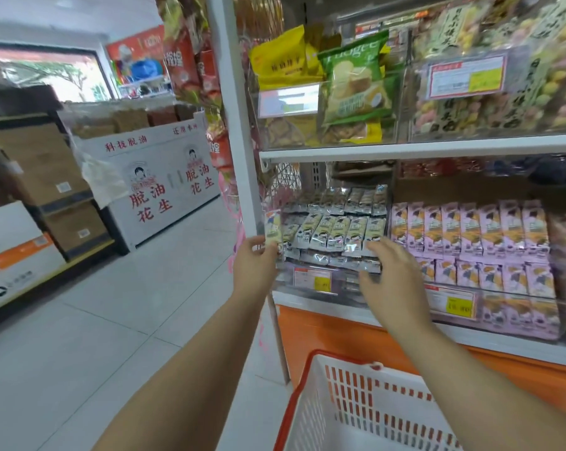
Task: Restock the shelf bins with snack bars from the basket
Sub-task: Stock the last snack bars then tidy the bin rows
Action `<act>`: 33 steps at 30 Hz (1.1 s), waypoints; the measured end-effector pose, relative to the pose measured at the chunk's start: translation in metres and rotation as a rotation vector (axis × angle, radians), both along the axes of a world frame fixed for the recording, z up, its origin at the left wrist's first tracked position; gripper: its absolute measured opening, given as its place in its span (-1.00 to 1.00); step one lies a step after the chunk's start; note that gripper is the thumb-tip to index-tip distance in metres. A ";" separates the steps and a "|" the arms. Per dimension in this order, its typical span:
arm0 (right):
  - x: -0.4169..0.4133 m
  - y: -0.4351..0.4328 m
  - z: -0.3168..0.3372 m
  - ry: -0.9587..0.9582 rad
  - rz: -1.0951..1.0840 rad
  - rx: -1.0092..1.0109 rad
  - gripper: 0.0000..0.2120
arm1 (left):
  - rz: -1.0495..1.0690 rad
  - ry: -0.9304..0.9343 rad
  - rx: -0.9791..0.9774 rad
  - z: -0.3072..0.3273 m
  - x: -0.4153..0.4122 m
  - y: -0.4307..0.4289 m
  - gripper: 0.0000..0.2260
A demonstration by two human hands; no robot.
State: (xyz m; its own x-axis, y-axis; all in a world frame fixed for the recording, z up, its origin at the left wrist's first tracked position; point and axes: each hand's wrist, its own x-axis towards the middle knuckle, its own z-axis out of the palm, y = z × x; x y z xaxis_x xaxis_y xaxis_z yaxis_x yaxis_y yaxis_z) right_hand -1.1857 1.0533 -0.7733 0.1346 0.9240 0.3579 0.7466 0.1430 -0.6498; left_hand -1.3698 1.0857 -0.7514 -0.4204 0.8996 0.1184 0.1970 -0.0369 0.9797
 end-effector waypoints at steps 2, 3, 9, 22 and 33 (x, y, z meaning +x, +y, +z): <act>0.001 0.004 -0.009 -0.030 -0.037 -0.024 -0.48 | 0.018 0.199 -0.044 0.003 0.002 0.028 -0.76; 0.001 0.005 -0.013 -0.036 -0.035 -0.042 -0.46 | 0.026 0.253 -0.064 0.005 0.003 0.040 -0.74; 0.004 0.009 -0.021 -0.078 0.009 -0.104 -0.42 | -0.036 0.466 -0.176 0.007 0.008 0.087 -0.74; 0.006 0.005 -0.015 -0.030 0.033 -0.080 -0.44 | -0.193 0.744 -0.217 0.001 0.000 0.091 -0.66; -0.005 -0.004 -0.006 -0.004 0.332 -0.043 -0.81 | -0.123 0.520 0.016 -0.099 -0.003 -0.048 -0.77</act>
